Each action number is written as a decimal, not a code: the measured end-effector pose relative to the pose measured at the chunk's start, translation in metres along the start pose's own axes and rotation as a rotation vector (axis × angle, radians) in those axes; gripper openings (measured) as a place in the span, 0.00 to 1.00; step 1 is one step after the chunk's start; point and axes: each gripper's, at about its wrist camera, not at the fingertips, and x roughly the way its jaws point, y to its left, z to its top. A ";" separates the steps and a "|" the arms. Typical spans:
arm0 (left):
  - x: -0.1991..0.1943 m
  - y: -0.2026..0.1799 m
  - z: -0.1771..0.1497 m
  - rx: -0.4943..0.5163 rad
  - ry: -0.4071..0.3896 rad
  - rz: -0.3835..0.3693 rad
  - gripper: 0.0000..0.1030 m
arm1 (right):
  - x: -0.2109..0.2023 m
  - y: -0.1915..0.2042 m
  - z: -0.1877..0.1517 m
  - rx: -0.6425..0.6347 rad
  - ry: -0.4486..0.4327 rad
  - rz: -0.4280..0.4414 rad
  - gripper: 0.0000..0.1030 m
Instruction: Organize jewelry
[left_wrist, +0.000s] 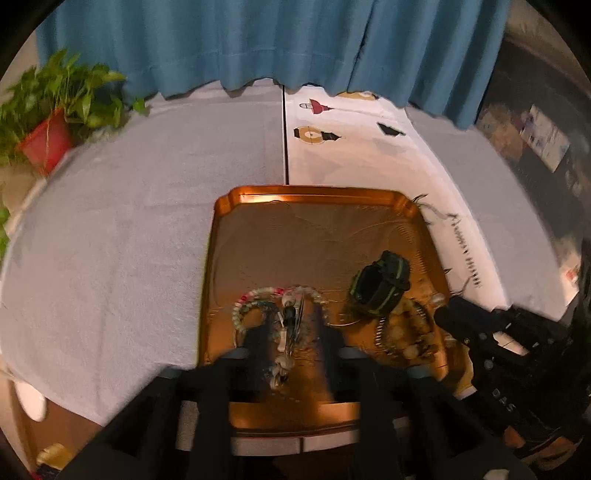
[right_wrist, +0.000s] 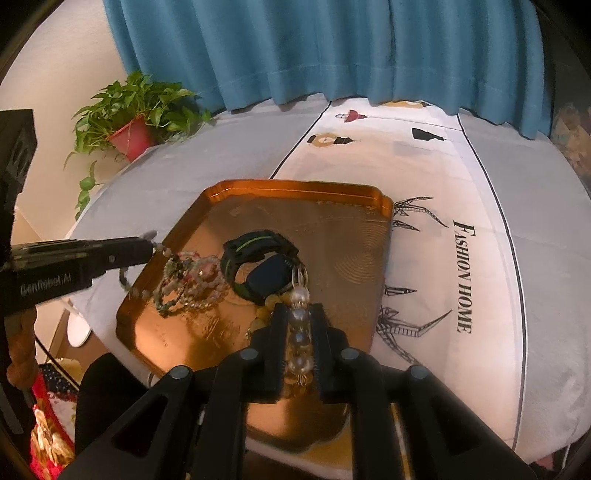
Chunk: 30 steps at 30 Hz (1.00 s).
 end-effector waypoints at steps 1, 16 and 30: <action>0.000 -0.001 0.000 0.005 0.002 0.037 0.92 | 0.003 0.000 0.000 -0.001 0.016 -0.003 0.53; -0.056 -0.009 -0.052 -0.052 -0.077 0.122 0.98 | -0.051 0.021 -0.037 -0.030 0.017 -0.108 0.78; -0.104 -0.017 -0.095 -0.060 -0.122 0.178 0.98 | -0.103 0.048 -0.060 -0.047 -0.030 -0.148 0.90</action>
